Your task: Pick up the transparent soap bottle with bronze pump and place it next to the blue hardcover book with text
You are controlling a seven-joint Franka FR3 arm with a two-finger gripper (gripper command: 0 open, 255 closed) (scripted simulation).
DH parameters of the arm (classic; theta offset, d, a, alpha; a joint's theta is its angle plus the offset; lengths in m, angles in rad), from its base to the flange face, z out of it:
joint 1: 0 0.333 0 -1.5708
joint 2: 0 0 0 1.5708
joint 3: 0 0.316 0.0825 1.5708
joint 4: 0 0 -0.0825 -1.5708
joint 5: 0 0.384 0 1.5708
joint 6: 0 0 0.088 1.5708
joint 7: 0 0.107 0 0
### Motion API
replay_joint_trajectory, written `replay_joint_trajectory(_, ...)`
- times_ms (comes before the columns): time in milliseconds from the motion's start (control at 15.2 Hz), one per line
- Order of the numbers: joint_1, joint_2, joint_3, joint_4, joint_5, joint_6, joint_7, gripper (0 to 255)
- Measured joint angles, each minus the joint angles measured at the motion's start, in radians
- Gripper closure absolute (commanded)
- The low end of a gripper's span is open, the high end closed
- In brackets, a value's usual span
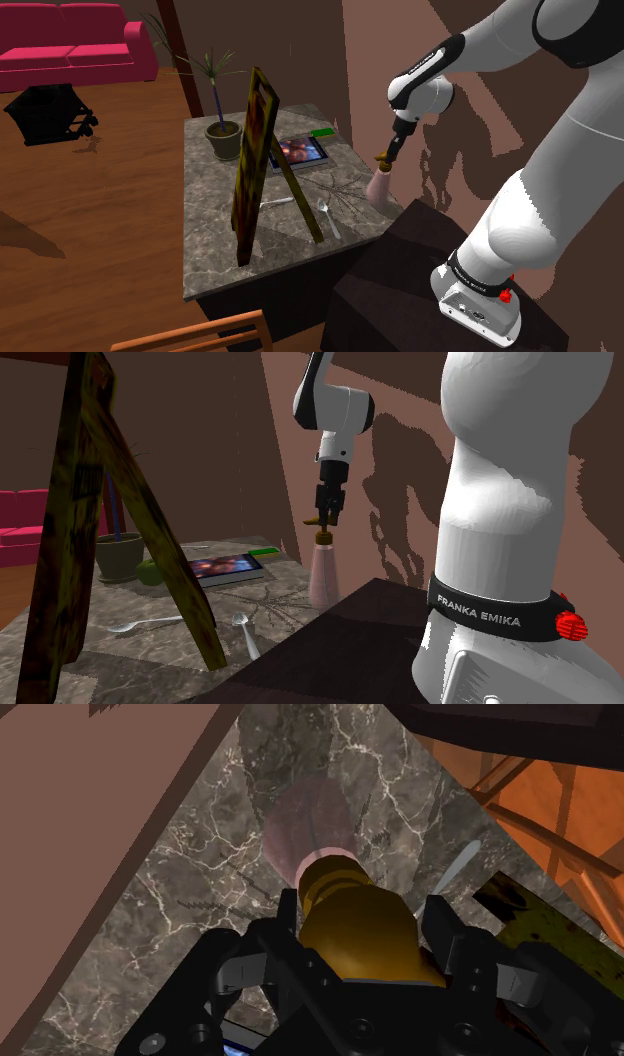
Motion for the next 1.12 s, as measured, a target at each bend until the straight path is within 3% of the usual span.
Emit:
replay_joint_trajectory(594,0.000,0.000,0.000,0.000,0.000,0.000,0.000,255)
replay_joint_trajectory(1122,-0.007,-0.088,0.002,0.023,-0.086,-0.086,0.072,255)
